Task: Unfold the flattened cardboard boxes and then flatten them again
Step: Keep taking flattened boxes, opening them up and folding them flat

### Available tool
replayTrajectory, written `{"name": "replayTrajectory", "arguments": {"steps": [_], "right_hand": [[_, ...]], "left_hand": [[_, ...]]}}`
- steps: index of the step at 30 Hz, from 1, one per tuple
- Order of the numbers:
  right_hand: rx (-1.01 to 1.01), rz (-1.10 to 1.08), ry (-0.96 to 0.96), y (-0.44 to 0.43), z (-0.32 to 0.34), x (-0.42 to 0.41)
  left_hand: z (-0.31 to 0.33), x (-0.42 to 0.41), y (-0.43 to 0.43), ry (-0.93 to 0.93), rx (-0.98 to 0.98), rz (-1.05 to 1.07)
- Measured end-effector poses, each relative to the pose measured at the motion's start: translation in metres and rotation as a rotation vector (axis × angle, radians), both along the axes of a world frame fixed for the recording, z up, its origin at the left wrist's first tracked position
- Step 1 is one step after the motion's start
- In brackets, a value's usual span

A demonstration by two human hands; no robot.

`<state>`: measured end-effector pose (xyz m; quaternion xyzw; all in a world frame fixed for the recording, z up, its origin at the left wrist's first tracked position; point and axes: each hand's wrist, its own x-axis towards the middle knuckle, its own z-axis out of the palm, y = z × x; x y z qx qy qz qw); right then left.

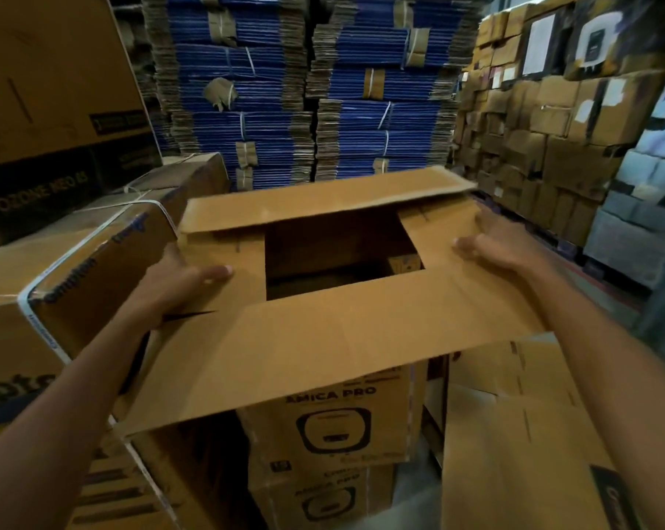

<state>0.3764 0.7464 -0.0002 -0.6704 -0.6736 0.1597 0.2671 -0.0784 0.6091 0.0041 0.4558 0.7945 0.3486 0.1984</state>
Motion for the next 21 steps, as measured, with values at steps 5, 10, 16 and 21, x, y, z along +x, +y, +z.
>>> {"name": "replayTrajectory", "arguments": {"steps": [5, 10, 16, 21], "right_hand": [[0.141, 0.008, -0.388, 0.009, -0.013, -0.03], [0.308, 0.365, -0.396, -0.021, -0.017, -0.08], [0.305, 0.44, -0.456, -0.044, -0.032, -0.114], [0.378, 0.382, -0.471, -0.041, -0.04, -0.11]], "left_hand": [[-0.026, -0.006, 0.003, 0.12, -0.072, 0.029], [-0.038, -0.016, 0.007, 0.197, -0.126, 0.013], [-0.027, -0.008, 0.024, 0.504, -0.2, -0.006], [-0.016, -0.007, 0.042, 0.631, -0.189, -0.016]]}}
